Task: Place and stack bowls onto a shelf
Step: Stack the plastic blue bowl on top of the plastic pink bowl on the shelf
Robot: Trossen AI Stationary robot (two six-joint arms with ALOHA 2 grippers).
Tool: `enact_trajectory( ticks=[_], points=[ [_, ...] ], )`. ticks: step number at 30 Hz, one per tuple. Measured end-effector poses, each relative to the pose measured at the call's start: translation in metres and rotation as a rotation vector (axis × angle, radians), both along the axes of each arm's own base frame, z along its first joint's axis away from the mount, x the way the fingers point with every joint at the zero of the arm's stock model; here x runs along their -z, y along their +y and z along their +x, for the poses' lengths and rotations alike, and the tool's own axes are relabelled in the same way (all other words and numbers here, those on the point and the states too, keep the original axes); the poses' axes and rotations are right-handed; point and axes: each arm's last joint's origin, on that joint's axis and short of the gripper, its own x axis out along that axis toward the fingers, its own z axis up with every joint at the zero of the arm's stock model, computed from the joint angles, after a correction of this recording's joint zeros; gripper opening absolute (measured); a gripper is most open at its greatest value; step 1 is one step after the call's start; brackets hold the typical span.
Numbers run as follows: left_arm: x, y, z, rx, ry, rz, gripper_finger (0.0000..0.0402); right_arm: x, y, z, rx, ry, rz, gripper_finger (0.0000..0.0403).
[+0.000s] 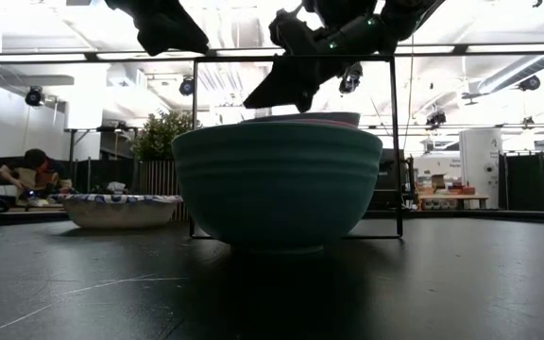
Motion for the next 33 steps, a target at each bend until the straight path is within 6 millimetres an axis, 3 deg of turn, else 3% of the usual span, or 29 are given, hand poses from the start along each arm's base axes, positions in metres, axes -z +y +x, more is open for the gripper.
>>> enact_trajectory(
  ticks=[8,19,33],
  points=[
    [0.000,0.000,0.000,0.000,0.000,0.000,0.0098,-0.010,0.000,-0.004,-0.003,-0.028,-0.011,0.0008],
    [0.000,0.000,0.001,-0.004,-0.003,-0.007,0.0097,0.012,-0.001,0.005,-0.002,0.033,0.000,0.0008],
    [0.012,0.001,0.015,-0.004,0.039,-0.009,0.0097,-0.020,0.006,-0.015,-0.028,0.006,-0.034,0.0009]
  ],
)
